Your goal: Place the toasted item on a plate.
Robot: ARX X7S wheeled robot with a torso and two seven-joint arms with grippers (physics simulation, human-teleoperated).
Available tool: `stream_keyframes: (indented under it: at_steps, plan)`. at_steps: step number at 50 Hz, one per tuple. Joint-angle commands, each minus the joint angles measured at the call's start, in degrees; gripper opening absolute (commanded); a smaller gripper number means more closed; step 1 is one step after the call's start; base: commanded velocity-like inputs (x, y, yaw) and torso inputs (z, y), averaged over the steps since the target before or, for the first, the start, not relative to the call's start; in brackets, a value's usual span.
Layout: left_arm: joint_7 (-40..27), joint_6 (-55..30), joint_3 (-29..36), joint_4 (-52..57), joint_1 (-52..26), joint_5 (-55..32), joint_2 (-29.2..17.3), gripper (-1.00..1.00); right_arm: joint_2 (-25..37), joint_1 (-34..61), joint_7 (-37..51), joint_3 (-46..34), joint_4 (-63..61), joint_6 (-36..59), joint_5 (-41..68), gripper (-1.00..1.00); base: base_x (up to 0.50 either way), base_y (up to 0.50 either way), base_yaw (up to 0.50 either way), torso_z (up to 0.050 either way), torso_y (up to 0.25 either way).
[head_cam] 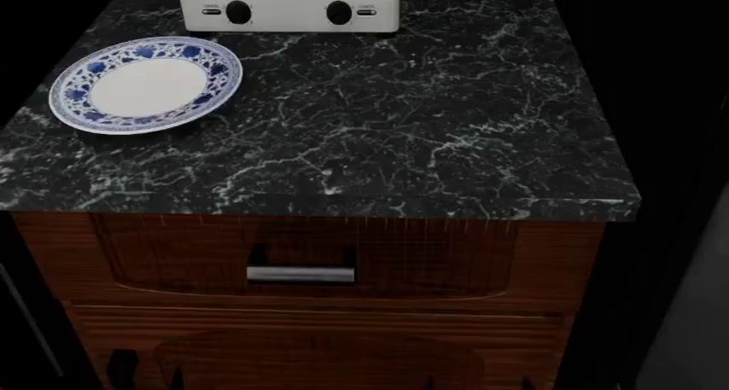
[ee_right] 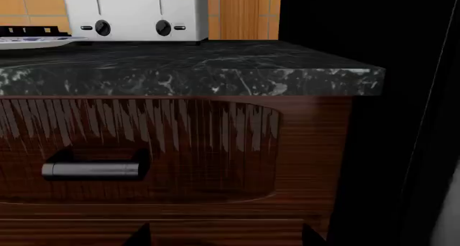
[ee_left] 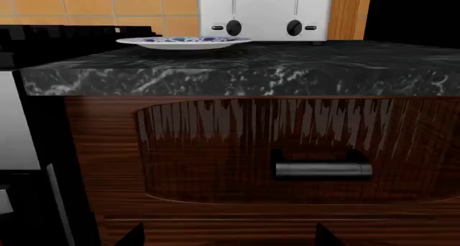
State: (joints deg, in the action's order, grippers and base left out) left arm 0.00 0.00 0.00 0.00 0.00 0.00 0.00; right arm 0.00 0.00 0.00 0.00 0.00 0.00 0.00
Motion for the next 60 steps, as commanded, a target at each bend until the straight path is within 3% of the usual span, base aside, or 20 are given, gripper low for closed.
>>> stream_keyframes:
  at_steps: [1,24,26,48,60]
  plan:
    - [-0.64,0.0,0.64,0.0,0.0,-0.56,-0.57,1.0,0.54,0.0,0.72,-0.72,0.0,0.0,0.54,1.0,0.0,0.0,0.0,0.0,0.0]
    - [-4.9,-0.33,5.19,4.07,1.39,-0.82,-4.23,1.0,4.2,-1.06,4.42,-5.39,-6.16,3.99,1.2,1.0,0.0,0.0,0.0,0.005,0.0]
    - [-4.45,-2.29,5.15,6.93,0.98,-1.52,-4.8,1.0,4.49,-1.32,4.56,-4.93,-12.19,9.54,2.73,1.0,0.0,0.0,0.0,0.05,0.0]
    - [-5.72,-23.75,3.87,30.2,-4.07,-4.48,-8.76,1.0,7.23,7.99,6.18,-8.4,-25.89,25.33,0.04,1.0,0.0,0.0,0.0,0.05,0.0]
    - [-6.06,-30.29,3.44,36.27,-7.75,-5.7,-10.09,1.0,8.35,12.35,7.18,-9.72,-31.6,30.8,-1.64,1.0,0.03,0.5,0.0,0.05,0.0]
